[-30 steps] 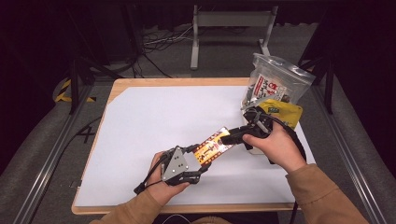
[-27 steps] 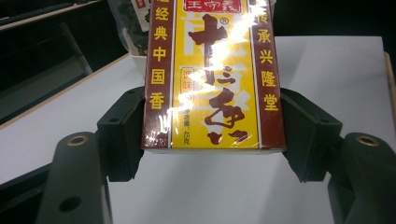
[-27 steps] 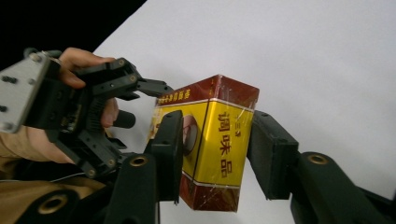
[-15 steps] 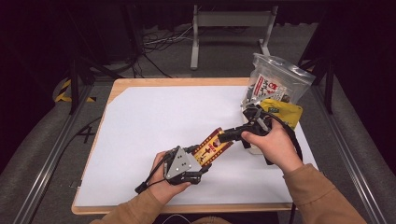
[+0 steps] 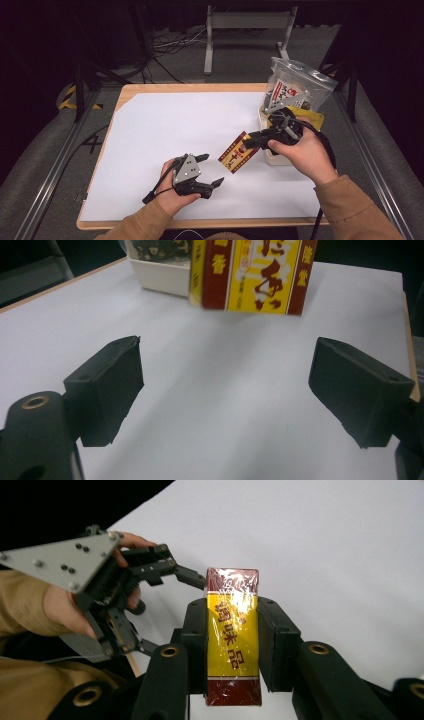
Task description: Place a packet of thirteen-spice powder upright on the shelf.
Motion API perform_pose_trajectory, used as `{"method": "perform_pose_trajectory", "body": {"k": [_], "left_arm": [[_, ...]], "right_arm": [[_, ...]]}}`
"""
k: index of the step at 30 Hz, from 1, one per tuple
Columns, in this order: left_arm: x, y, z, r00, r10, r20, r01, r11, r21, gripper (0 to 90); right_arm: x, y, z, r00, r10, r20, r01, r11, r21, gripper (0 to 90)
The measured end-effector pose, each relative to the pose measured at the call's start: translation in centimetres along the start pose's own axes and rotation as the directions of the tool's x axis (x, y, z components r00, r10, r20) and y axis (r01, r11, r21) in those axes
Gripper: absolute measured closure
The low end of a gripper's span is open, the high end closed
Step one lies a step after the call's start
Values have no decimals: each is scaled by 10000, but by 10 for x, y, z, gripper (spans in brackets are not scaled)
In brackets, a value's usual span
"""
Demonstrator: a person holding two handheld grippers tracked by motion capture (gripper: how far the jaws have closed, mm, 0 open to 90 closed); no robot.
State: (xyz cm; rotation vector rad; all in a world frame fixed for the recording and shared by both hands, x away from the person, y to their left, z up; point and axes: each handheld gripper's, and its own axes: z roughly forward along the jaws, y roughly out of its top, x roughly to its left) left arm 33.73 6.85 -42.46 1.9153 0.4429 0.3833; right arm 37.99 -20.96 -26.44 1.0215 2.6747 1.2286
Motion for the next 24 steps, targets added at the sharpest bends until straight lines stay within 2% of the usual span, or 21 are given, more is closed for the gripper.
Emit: {"method": "perform_pose_trajectory", "body": {"k": [4,5,12,15,16,17,19,21,24], "left_arm": [[7,0,-7,9996,-231,-175,229,9997,-108,148],[7,0,-7,9996,-231,-175,229,9997,-108,147],[21,-4,-23,9959,-572,-707,553,9981,-278,147],[27,-5,-33,9931,-702,-942,671,9971,-360,147],[27,-5,-33,9931,-702,-942,671,9971,-360,147],[29,-6,-37,9921,-731,-1016,695,9968,-385,147],[32,-8,-43,9894,-842,-1184,797,9959,-418,147],[36,-9,-48,9876,-875,-1307,825,9956,-433,148],[40,-11,-55,9841,-995,-1473,937,9945,-461,153]], "right_arm": [[-1,0,-12,9949,-816,586,805,9965,211,689],[-1,0,-12,9949,-816,586,805,9965,211,689],[-7,2,-35,9810,-1617,1069,1576,9865,453,689],[-9,4,-45,9719,-1981,1268,1927,9798,535,689],[-9,4,-45,9719,-1981,1268,1927,9798,535,689],[-11,5,-52,9658,-2212,1353,2147,9748,611,689],[-11,5,-54,9635,-2257,1439,2181,9736,667,689],[-12,6,-58,9545,-2481,1655,2363,9677,878,689],[-15,7,-63,9472,-2704,1722,2560,9613,1013,689]]}}
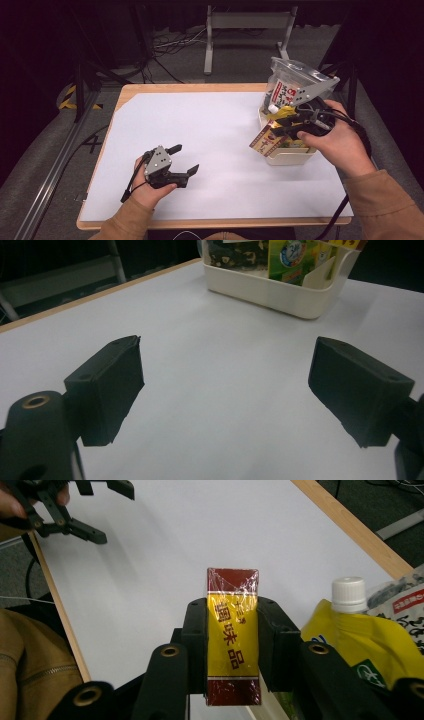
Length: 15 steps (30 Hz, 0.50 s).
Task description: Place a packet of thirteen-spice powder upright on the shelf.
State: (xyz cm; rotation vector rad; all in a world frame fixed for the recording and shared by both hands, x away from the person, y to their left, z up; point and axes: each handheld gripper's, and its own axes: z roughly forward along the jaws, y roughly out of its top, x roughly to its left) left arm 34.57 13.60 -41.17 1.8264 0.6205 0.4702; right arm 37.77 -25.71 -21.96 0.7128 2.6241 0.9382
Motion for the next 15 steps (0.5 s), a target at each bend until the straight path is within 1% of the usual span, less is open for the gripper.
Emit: {"method": "perform_pose_trajectory", "body": {"k": [4,7,9,12,14,15], "left_arm": [[7,-3,-10,9994,-98,-328,99,9999,15,152],[12,-5,-18,9983,-255,-520,258,9997,42,153],[14,-6,-22,9974,-460,-563,466,9989,96,162],[16,-8,-26,9966,-493,-666,505,9986,164,173],[17,-9,-29,9956,-604,-721,626,9976,298,179],[17,-9,-29,9956,-604,-721,626,9976,298,180]], "right_arm": [[-5,0,-5,9989,-467,81,466,9987,200,689],[-11,0,-8,9962,-847,201,841,9960,306,689],[-14,0,-9,9943,-1050,210,1042,9939,360,689],[-18,0,-11,9905,-1350,269,1337,9899,472,688],[-20,0,-13,9882,-1511,259,1498,9876,476,688],[-20,0,-13,9882,-1511,259,1498,9876,476,688]]}}
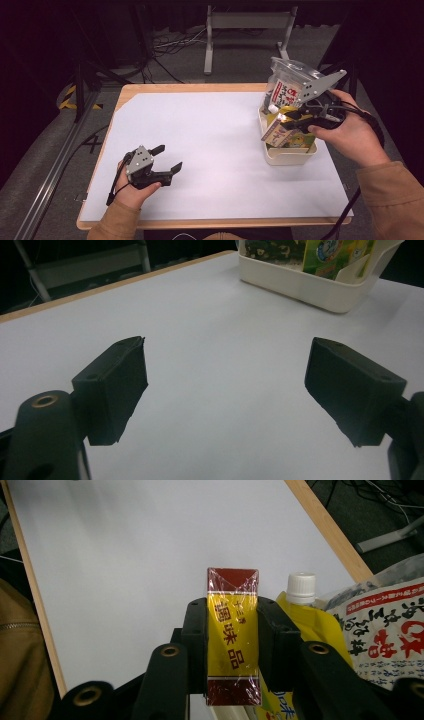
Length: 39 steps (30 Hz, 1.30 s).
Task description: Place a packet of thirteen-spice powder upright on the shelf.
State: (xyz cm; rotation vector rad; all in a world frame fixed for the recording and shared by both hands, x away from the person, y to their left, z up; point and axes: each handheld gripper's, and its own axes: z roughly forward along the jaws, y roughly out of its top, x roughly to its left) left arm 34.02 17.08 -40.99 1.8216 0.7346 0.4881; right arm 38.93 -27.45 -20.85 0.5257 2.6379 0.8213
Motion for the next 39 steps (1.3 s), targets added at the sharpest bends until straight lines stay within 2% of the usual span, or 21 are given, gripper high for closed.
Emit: {"method": "perform_pose_trajectory", "body": {"k": [5,10,13,18,23,32,39], "left_arm": [[2,-3,-4,9999,-152,-71,153,9997,200,187],[5,-4,-10,9998,-157,-133,164,9981,592,210],[6,-4,-12,9996,-218,-152,229,9970,741,217],[8,-5,-14,9997,-183,-171,198,9960,868,217],[8,-5,-15,9997,-120,-197,138,9954,943,216],[9,-5,-15,9994,-230,-268,256,9945,1019,213],[9,-5,-14,9993,-124,-347,162,9938,1097,210]], "right_arm": [[-7,-2,-4,9992,-399,57,398,9991,142,688],[-14,-5,-4,9965,-828,-74,830,9962,266,688],[-17,-7,-1,9916,-1288,-107,1292,9909,382,688],[-18,-8,1,9847,-1718,-288,1732,9834,548,688],[-20,-10,3,9734,-2233,-505,2266,9713,724,688],[-24,-19,12,9722,-2227,-728,2296,9675,1057,687],[-25,-23,19,9700,-2215,-1006,2325,9656,1165,687]]}}
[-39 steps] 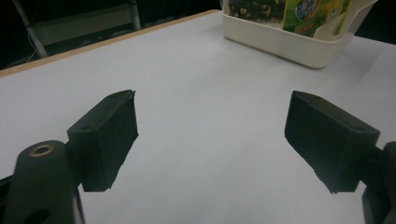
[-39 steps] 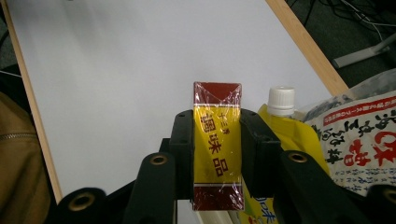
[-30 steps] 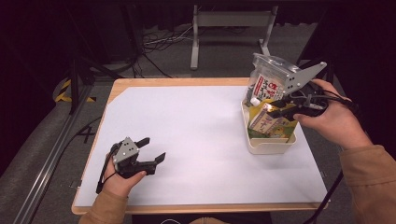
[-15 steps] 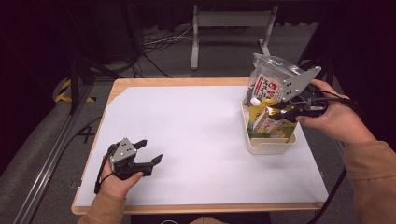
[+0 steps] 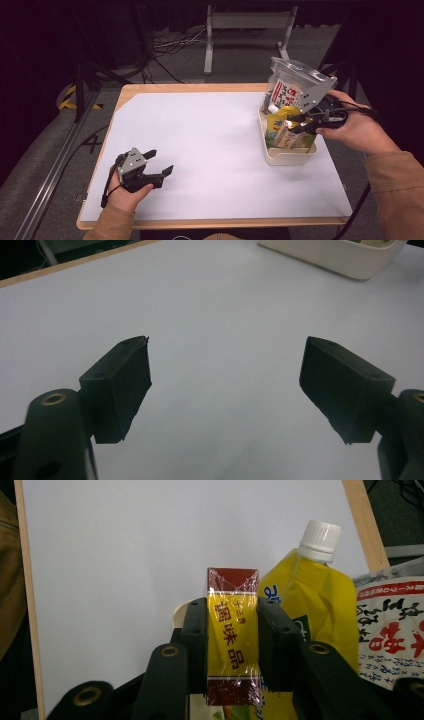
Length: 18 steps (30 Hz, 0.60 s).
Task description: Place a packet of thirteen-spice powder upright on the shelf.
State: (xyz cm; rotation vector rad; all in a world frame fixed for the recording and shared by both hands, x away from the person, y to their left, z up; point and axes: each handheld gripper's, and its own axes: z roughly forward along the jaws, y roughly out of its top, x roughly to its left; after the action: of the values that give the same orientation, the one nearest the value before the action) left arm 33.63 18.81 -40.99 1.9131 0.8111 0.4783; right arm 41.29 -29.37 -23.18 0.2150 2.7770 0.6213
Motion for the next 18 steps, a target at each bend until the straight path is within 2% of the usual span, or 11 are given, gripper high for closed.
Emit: {"method": "perform_pose_trajectory", "body": {"k": [9,18], "left_arm": [[0,0,0,10000,1,-8,-1,10000,1,208],[0,0,1,10000,34,-16,-34,10000,39,206]], "right_arm": [[0,-3,5,9988,-110,-476,115,9999,103,687],[-1,-7,12,9962,-14,-873,34,9997,232,686]]}}
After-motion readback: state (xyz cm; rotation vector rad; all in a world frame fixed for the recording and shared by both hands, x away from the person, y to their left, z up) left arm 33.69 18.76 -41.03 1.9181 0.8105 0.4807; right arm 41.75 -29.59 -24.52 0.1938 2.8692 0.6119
